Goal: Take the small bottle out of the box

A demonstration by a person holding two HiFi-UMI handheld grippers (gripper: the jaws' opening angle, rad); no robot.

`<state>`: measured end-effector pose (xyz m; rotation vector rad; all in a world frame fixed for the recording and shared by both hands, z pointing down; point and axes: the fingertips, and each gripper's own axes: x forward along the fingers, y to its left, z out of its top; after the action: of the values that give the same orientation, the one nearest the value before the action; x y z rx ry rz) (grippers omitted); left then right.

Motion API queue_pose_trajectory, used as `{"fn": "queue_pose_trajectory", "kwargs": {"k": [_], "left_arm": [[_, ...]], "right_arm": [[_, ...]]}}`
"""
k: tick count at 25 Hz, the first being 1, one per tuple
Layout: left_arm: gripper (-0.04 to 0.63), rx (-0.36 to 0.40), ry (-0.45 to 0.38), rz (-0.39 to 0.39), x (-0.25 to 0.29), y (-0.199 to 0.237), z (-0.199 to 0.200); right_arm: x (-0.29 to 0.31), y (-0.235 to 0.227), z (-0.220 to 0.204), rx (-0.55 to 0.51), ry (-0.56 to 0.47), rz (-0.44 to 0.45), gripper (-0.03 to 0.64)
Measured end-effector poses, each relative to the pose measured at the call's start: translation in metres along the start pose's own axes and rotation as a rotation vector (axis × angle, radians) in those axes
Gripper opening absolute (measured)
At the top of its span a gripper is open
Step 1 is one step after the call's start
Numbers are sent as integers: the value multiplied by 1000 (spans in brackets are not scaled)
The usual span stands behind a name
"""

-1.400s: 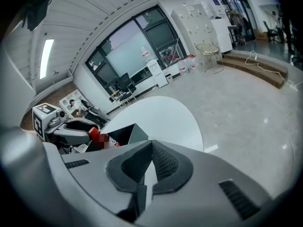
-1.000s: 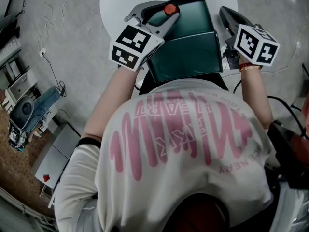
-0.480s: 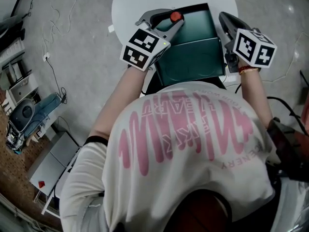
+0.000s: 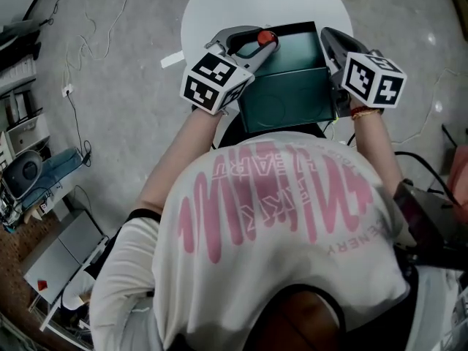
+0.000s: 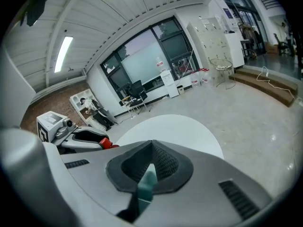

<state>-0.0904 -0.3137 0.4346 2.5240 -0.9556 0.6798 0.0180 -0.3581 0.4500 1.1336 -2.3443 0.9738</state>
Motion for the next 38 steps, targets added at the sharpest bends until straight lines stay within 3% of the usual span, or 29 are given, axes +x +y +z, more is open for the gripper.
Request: {"fn": "queue_pose_trajectory", "kwargs": {"k": [14,20,38], "left_arm": [[130,-52,-93,31,-78,-38,2],[129,-72,-196,28,-104,-60,12],[129,13,-265,50,-192,-147,-16]], "right_arm": [[-21,92,-6,-89,-25,105,5],[-33,123,-22,-128,-12,144,5],[-102,210,-92,-207,-19,174,5]]}}
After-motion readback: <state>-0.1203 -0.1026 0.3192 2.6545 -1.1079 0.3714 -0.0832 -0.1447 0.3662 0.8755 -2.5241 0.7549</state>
